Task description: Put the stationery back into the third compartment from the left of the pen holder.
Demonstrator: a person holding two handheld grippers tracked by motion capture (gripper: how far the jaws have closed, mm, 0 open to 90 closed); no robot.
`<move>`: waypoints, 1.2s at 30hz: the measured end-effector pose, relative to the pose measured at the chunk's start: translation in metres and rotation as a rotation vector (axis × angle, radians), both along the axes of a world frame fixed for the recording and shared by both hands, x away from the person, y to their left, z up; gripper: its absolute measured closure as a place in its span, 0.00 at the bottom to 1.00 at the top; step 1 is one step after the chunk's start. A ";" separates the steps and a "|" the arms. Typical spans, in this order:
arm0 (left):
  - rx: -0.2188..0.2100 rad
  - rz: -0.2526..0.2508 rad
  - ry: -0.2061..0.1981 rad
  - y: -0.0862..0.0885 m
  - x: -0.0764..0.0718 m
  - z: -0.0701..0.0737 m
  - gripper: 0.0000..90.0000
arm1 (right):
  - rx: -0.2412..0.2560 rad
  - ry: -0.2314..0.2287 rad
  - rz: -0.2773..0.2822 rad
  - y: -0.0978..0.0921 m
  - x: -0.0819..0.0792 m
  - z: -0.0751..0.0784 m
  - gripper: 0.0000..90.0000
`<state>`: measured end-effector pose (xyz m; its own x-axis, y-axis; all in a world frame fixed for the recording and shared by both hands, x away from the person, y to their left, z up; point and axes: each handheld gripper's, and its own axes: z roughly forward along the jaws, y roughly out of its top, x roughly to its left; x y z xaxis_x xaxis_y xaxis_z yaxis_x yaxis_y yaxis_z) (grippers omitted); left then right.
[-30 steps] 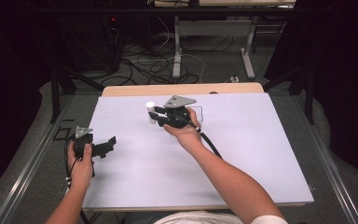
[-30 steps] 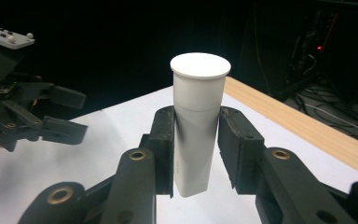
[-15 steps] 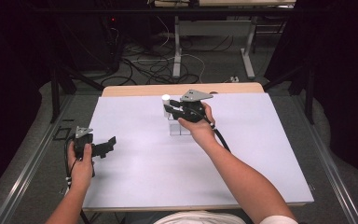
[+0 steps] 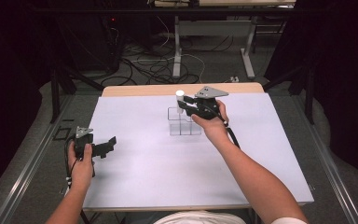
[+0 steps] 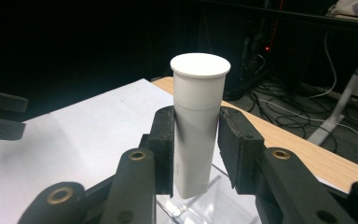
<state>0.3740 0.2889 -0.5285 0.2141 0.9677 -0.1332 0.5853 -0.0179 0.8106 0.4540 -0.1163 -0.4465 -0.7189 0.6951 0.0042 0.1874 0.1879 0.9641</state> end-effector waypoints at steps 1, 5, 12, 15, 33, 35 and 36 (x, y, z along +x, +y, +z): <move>0.000 0.000 -0.001 0.000 0.000 0.000 0.02 | -0.004 0.005 -0.004 -0.004 0.000 0.001 0.75; 0.003 0.002 0.004 0.000 0.000 0.000 0.02 | 0.011 0.002 -0.024 -0.016 0.000 0.000 0.75; 0.004 0.000 0.006 -0.002 0.000 0.000 0.02 | 0.000 0.004 -0.049 -0.032 -0.002 -0.004 0.75; 0.003 -0.001 0.003 -0.002 0.001 -0.001 0.02 | 0.004 0.007 -0.057 -0.036 -0.002 -0.006 0.75; 0.005 -0.002 0.008 -0.003 0.001 -0.001 0.02 | -0.006 0.037 -0.089 -0.047 0.001 -0.028 0.75; 0.007 -0.004 0.010 -0.003 0.001 -0.001 0.02 | -0.002 0.044 -0.094 -0.047 0.001 -0.031 0.75; 0.006 -0.004 0.009 -0.003 0.001 -0.001 0.02 | -0.010 0.047 -0.093 -0.048 0.001 -0.032 0.75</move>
